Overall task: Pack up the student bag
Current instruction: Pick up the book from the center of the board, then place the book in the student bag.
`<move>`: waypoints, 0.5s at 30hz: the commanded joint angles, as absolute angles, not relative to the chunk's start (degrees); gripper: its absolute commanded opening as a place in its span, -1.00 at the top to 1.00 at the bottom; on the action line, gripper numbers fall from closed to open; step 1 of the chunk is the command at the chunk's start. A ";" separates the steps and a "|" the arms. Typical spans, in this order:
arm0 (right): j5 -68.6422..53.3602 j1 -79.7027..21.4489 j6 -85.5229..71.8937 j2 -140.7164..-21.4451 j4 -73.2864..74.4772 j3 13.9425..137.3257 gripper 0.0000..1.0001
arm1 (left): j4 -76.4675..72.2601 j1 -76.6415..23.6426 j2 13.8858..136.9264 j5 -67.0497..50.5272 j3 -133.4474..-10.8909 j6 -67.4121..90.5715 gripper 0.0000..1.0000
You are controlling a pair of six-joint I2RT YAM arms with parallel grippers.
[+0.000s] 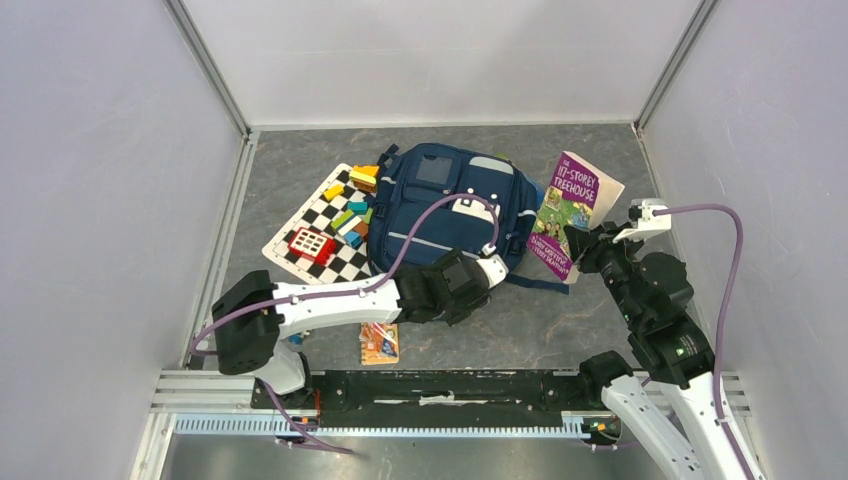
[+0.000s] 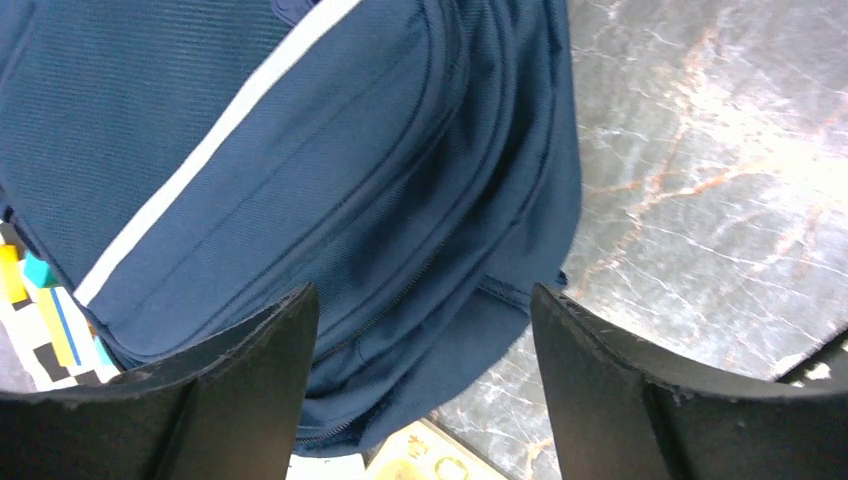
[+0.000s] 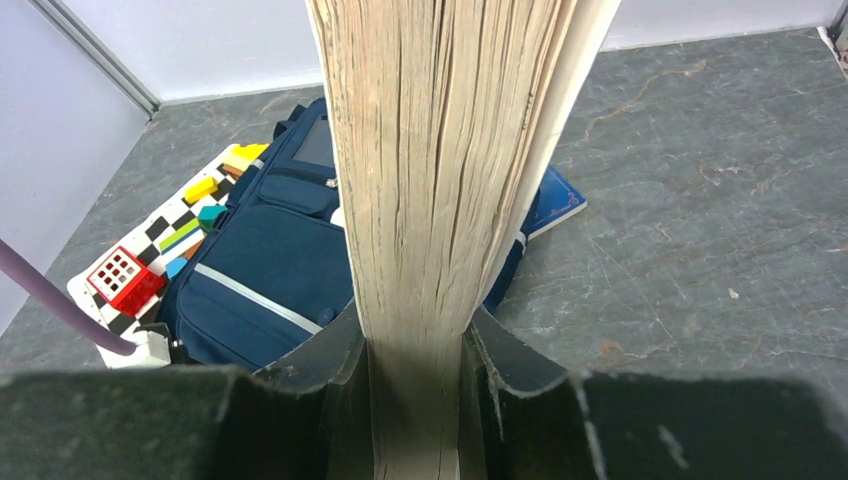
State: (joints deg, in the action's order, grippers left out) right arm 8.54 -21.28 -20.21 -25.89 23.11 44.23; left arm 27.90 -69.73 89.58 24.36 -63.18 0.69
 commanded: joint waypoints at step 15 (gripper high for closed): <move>9.34 -21.32 -19.69 -24.73 18.52 45.70 1.00 | 21.96 -69.79 96.56 32.83 -66.67 -0.61 -0.64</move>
